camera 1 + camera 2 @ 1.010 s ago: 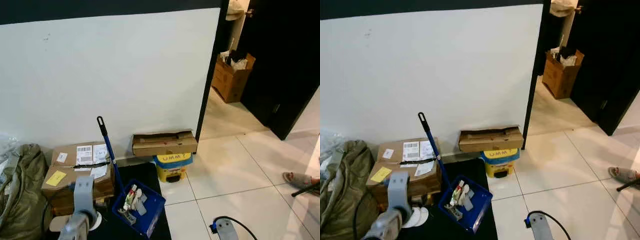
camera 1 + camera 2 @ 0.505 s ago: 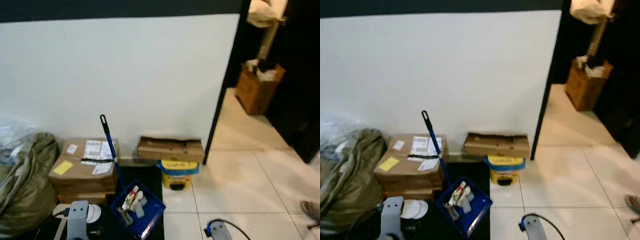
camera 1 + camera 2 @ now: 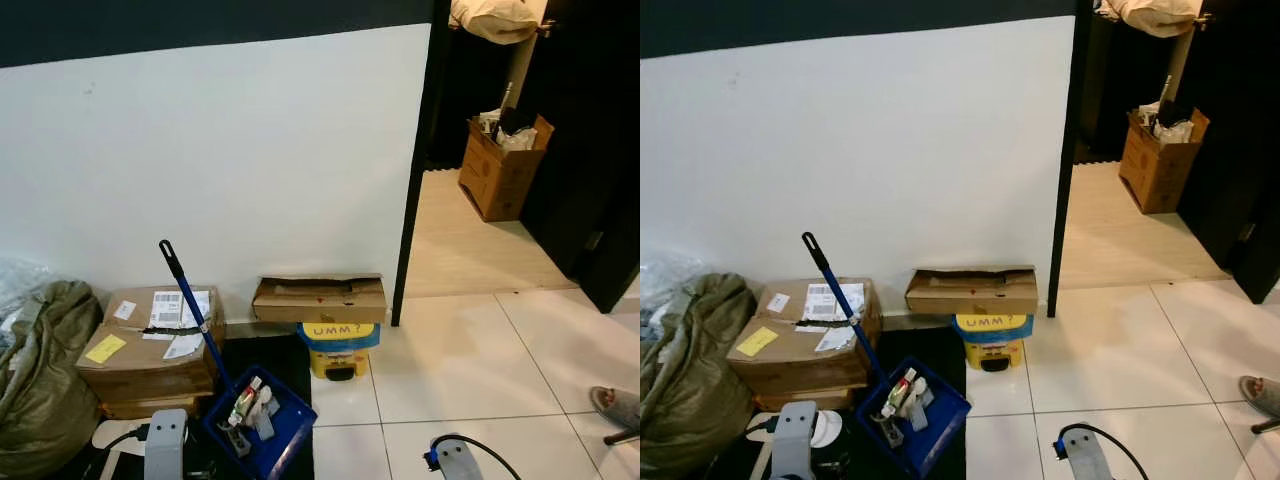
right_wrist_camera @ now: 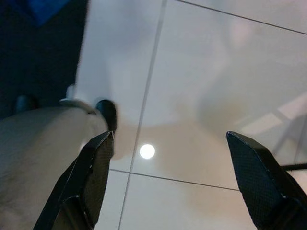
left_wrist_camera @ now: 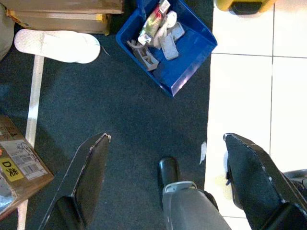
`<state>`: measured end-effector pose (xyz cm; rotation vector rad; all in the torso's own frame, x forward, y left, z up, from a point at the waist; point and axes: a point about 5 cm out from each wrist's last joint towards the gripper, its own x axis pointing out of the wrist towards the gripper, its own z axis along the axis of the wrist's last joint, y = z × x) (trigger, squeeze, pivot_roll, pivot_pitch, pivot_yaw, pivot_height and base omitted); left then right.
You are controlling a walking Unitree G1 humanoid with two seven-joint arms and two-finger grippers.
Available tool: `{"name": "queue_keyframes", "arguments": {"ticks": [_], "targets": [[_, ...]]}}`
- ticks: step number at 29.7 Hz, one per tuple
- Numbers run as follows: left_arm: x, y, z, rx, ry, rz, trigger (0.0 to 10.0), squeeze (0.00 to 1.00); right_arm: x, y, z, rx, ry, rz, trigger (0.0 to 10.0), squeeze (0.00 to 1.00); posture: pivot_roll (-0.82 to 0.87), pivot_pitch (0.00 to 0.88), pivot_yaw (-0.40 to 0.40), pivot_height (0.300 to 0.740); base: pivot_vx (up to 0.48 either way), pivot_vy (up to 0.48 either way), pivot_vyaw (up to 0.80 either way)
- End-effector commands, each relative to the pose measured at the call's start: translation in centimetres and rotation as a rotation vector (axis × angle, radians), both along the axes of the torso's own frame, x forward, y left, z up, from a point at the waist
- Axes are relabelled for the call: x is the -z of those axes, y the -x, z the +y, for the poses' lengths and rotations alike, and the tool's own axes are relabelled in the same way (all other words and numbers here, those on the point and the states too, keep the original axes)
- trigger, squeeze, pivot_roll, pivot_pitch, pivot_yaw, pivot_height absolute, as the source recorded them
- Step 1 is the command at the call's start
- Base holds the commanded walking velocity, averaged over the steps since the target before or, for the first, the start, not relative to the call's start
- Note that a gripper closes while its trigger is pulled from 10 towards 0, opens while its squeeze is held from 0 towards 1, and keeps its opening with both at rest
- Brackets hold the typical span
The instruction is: Sweep floor
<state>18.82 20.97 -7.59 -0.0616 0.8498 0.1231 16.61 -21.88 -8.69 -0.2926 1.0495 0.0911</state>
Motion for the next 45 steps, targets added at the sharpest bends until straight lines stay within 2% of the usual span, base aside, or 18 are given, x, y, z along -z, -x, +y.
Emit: {"name": "queue_keyframes", "arguments": {"ticks": [1,5,15,23,35,39,43,45], "targets": [[-0.5,-0.4,1.2,-0.023,-0.045,-0.016,10.0,0.00,-0.1,-0.3,0.4,-0.011,-0.013,-0.011,10.0,0.00,-0.10,0.003,0.033,0.740,0.000,0.000,0.00],[-1.3,-1.5,1.9,-0.044,-0.069,-0.062,10.0,0.00,-0.1,-0.3,0.4,-0.011,-0.015,-0.013,10.0,0.00,-0.10,0.007,0.034,0.740,0.000,0.000,0.00],[-3.9,-4.7,3.6,-0.102,-0.114,-0.205,10.0,0.00,-0.1,-0.4,0.4,-0.008,-0.025,-0.020,10.0,0.00,-0.10,0.012,0.036,0.740,0.317,0.000,0.00],[-4.2,-5.2,3.6,-0.099,-0.118,-0.221,10.0,0.00,-0.1,-0.5,0.5,-0.008,-0.026,-0.022,10.0,0.00,-0.10,0.013,0.037,0.740,0.341,0.000,0.00],[-3.9,-4.9,3.1,-0.088,-0.094,-0.221,10.0,0.00,0.0,-0.3,0.7,-0.013,-0.030,-0.016,10.0,0.00,-0.10,0.019,0.038,0.740,0.256,0.000,0.00],[-4.8,-5.8,3.2,-0.060,-0.120,-0.285,10.0,0.00,0.0,-0.2,0.7,-0.013,-0.031,-0.013,10.0,0.00,-0.09,0.025,0.039,0.740,0.000,0.000,0.00],[-5.1,-6.0,3.3,-0.058,-0.124,-0.300,10.0,0.00,0.0,-0.2,0.7,-0.013,-0.031,-0.013,10.0,0.00,-0.09,0.025,0.039,0.740,0.000,0.000,0.00],[-5.7,-6.6,3.3,-0.042,-0.132,-0.332,10.0,0.00,0.1,-0.1,0.7,-0.014,-0.030,-0.011,10.0,0.00,-0.09,0.028,0.041,0.740,0.000,0.000,0.00]]}}
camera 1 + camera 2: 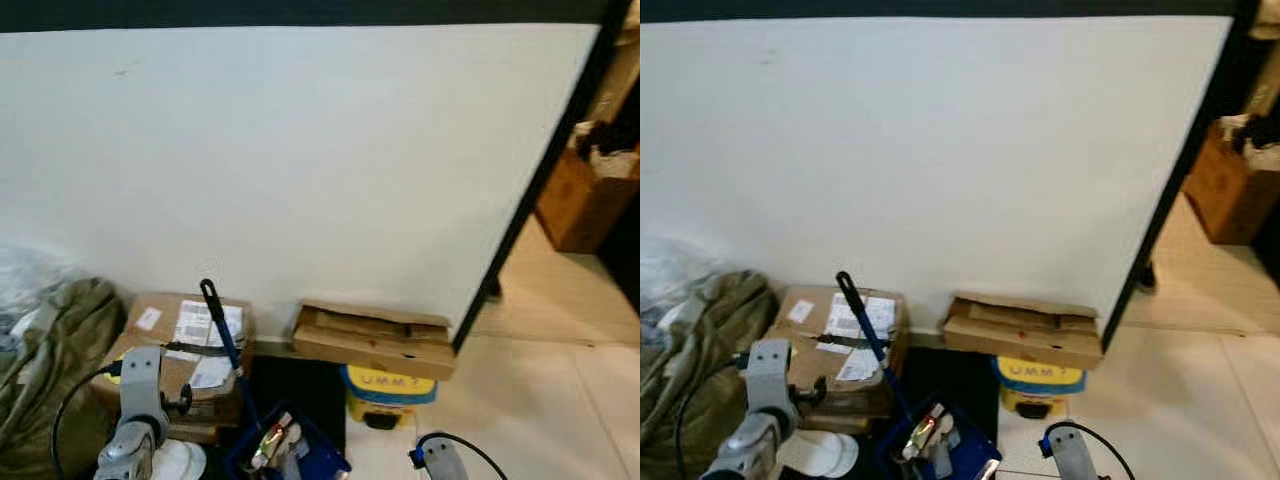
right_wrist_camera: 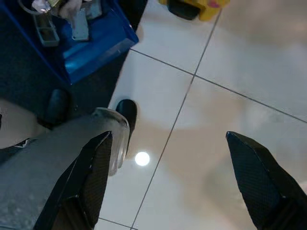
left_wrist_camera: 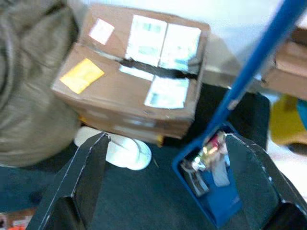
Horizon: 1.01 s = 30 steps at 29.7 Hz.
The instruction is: Sweep floor
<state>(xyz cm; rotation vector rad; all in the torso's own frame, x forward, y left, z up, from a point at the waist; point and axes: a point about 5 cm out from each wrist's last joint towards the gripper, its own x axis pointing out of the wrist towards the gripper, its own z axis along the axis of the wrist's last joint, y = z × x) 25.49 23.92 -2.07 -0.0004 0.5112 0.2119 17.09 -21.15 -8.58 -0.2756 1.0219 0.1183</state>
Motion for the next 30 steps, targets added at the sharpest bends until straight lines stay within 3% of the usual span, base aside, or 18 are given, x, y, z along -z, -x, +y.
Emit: {"name": "queue_keyframes", "arguments": {"ticks": [1,5,8,9,19,21,30], "targets": [[-0.4,-0.3,0.2,0.025,-0.011,-0.021,10.0,0.00,0.2,0.4,0.0,0.002,0.000,0.014,10.0,0.00,-0.09,0.030,0.043,0.740,0.000,0.000,0.00],[-1.4,-1.3,-0.3,0.054,0.103,-0.114,10.0,0.00,0.3,0.6,0.0,0.001,0.001,0.021,10.0,0.00,-0.09,0.030,0.044,0.740,0.000,0.000,0.00],[-1.6,-1.5,-0.2,0.059,0.115,-0.135,10.0,0.00,0.3,0.7,0.0,0.001,0.001,0.022,10.0,0.00,-0.10,0.031,0.043,0.740,0.000,0.000,0.00],[-2.5,-2.0,0.4,0.058,0.173,-0.203,10.0,0.00,0.4,0.8,0.0,0.000,0.002,0.027,10.0,0.00,-0.10,0.033,0.042,0.740,0.000,0.000,0.00],[-4.0,-2.6,2.0,0.068,0.196,-0.284,10.0,0.00,0.5,1.2,-0.1,-0.005,0.008,0.036,10.0,0.00,-0.09,0.037,0.041,0.740,0.000,0.000,0.00],[-4.1,-2.8,1.2,0.132,0.214,-0.298,10.0,0.00,0.5,1.3,-0.3,-0.005,0.011,0.036,10.0,0.00,-0.10,0.048,0.044,0.740,0.000,0.000,0.00],[-4.7,-3.9,-0.9,0.232,0.243,-0.336,10.0,0.00,0.5,1.6,-0.6,-0.001,0.013,0.032,10.0,0.00,-0.13,0.100,0.033,0.740,0.000,0.000,0.00]]}}
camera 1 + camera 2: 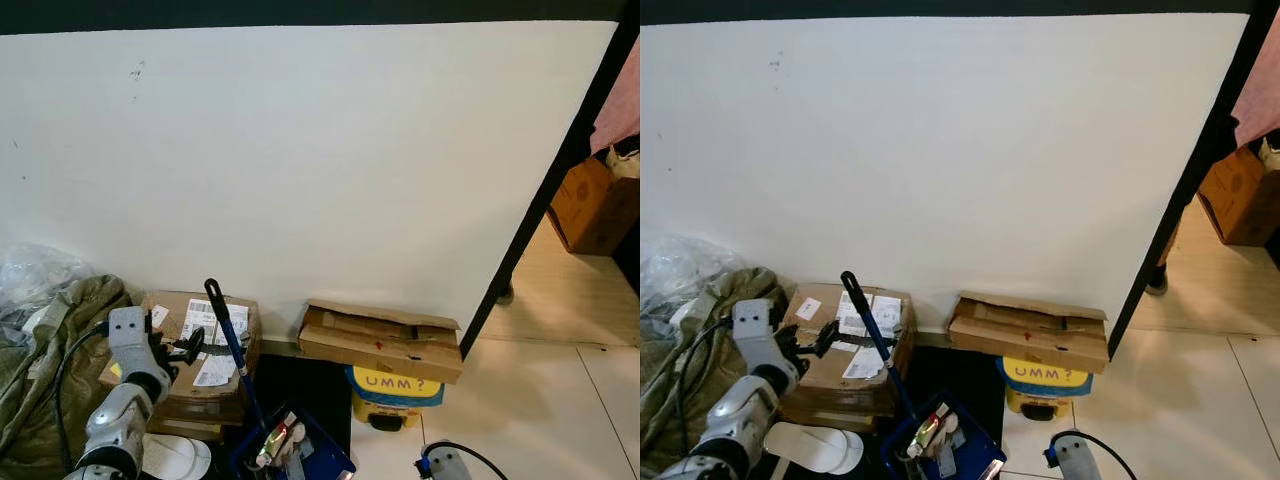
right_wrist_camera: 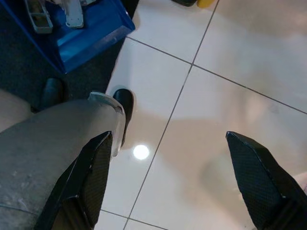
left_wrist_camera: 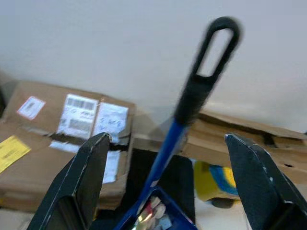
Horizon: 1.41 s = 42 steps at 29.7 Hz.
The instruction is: Sweep floor
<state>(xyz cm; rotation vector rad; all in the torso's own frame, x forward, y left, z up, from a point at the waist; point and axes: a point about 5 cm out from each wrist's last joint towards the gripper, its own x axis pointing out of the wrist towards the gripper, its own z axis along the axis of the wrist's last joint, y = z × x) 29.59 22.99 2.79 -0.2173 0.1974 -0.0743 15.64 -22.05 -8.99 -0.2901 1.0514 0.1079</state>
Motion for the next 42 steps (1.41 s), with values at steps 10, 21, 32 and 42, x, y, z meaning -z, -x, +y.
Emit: {"name": "queue_keyframes", "arguments": {"ticks": [10,21,32,42], "targets": [[-2.4,-1.9,-0.1,0.007,-0.058,-0.095,10.0,0.00,-0.2,0.6,-1.2,-0.010,0.005,-0.026,10.0,0.00,-0.20,0.206,0.014,0.740,0.000,0.000,0.00],[-4.4,-2.8,0.9,-0.019,-0.104,-0.175,10.0,0.00,-1.1,-0.2,-2.6,-0.029,0.005,-0.096,10.0,0.00,-0.25,0.283,-0.009,0.740,0.000,0.000,0.00],[-6.0,-3.8,1.6,-0.047,-0.119,-0.219,10.0,0.00,-1.5,0.4,-3.2,-0.060,-0.021,-0.156,10.0,0.00,-0.30,0.357,-0.031,0.740,0.000,0.000,0.00],[-8.7,-5.2,2.0,-0.048,-0.122,-0.294,10.0,0.00,-1.4,1.2,-3.0,-0.089,-0.039,-0.172,10.0,0.00,-0.33,0.397,-0.045,0.740,0.000,0.000,0.00]]}}
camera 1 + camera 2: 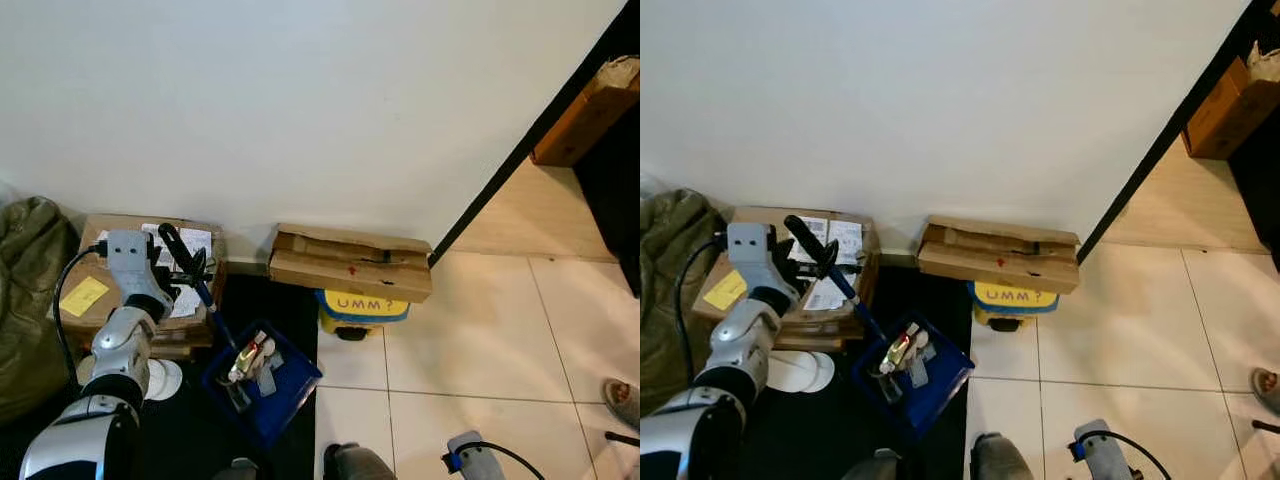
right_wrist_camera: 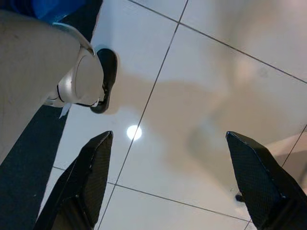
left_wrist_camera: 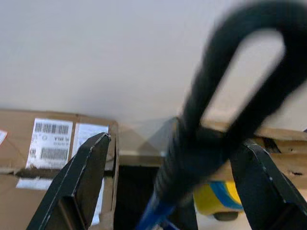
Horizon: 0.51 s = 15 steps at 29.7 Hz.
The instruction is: Sweep floor
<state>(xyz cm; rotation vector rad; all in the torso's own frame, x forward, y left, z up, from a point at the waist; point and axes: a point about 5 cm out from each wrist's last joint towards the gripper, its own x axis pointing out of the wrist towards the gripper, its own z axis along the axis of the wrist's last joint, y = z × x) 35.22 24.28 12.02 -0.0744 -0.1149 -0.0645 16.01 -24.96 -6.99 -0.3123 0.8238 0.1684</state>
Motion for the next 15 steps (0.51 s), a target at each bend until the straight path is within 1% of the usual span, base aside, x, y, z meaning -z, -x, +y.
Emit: {"name": "queue_keyframes", "arguments": {"ticks": [1,5,10,15], "targets": [[0.54,0.43,0.70,-0.017,0.014,0.020,10.0,0.00,0.61,1.54,-0.04,-0.002,-0.006,0.042,10.0,0.00,-0.33,0.397,-0.045,0.740,0.000,0.000,0.00],[0.40,0.30,0.50,-0.004,0.004,0.018,10.0,0.00,0.45,1.39,-0.05,-0.011,-0.011,0.027,10.0,0.00,-0.35,0.404,-0.048,0.740,0.000,0.000,0.00],[0.51,0.27,0.22,0.025,-0.063,0.036,10.0,0.00,0.20,1.17,-0.16,-0.021,-0.017,0.007,10.0,0.00,-0.37,0.397,-0.053,0.740,0.000,0.000,0.00],[0.54,0.19,0.18,0.027,-0.058,0.046,10.0,0.00,-0.03,1.02,-0.35,-0.030,-0.016,-0.007,10.0,0.00,-0.40,0.396,-0.057,0.740,0.000,0.000,0.00]]}}
